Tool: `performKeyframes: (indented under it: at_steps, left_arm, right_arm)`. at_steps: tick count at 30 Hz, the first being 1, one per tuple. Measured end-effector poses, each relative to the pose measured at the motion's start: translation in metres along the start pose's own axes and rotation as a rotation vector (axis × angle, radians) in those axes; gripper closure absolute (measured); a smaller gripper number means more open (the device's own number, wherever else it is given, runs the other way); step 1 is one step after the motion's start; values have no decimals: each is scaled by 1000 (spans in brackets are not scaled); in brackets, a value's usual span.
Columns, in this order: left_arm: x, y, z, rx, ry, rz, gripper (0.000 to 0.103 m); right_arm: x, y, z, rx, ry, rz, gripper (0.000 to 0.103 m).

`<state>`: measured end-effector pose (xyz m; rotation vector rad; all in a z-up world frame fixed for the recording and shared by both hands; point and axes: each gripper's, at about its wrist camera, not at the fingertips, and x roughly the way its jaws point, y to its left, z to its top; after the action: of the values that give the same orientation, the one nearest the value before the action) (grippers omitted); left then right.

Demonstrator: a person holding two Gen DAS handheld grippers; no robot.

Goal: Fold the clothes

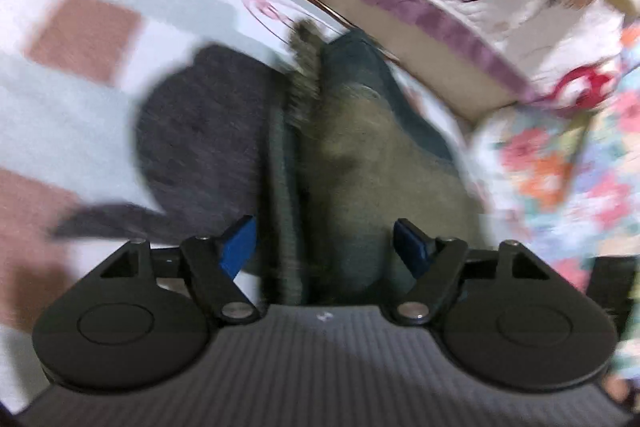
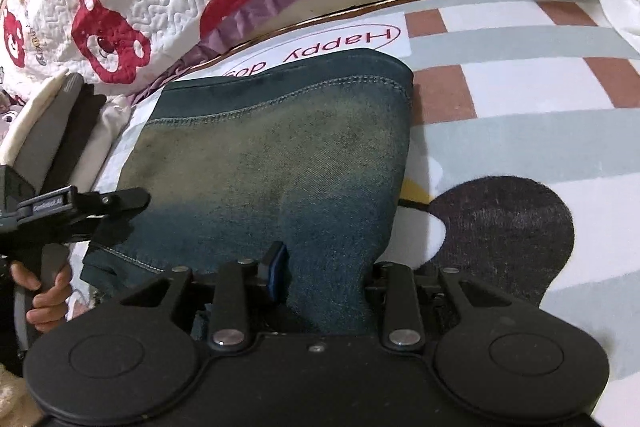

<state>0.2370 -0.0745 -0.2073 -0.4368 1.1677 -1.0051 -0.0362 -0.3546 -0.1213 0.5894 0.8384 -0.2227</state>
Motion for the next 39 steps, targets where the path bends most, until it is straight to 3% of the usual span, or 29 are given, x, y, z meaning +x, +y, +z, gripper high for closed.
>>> performKeyframes:
  at_steps: [2, 5, 8, 10, 14, 16, 20, 23, 25, 29, 31, 34, 36, 39]
  left_arm:
    - [4, 1, -1, -11, 11, -23, 58]
    - [4, -13, -4, 78, -2, 36, 69]
    - [1, -42, -8, 246, -31, 135, 74]
    - [-4, -44, -10, 250, -49, 113, 76]
    - [-11, -43, -13, 175, -36, -23, 77]
    - [0, -51, -16, 198, -7, -3, 77]
    - [18, -52, -18, 196, 32, 29, 70]
    - [22, -26, -14, 39, 77, -16, 53]
    - [24, -8, -13, -72, 89, -65, 53]
    - [27, -5, -15, -82, 84, -84, 51]
    - [29, -5, -16, -79, 80, -90, 51]
    - [29, 7, -17, -163, 57, -113, 56]
    - [30, 3, -17, -127, 58, -100, 67]
    - [29, -4, -17, -69, 56, -79, 72]
  right_arm:
    - [1, -3, 0, -1, 4, 20, 66]
    - [1, -5, 0, -12, 0, 37, 66]
    - [-3, 28, -5, -224, -43, -71, 66]
    - [-7, 40, -7, -298, -63, -113, 66]
    - [-22, 48, -7, -367, -77, -169, 66]
    - [-31, 49, -6, -388, -78, -193, 66]
    - [-26, 12, -2, -192, 21, -139, 64]
    - [-26, -10, 1, -48, 35, -77, 60]
    - [-28, -7, 3, -67, 47, -96, 57]
    - [-31, -13, 8, -61, 86, -86, 53]
    - [-28, -31, 10, 42, 95, -18, 49]
    - [-26, -75, 8, 353, 59, 174, 45]
    - [-18, -79, 9, 365, 56, 197, 45]
    - [-7, -82, 13, 348, 54, 216, 41]
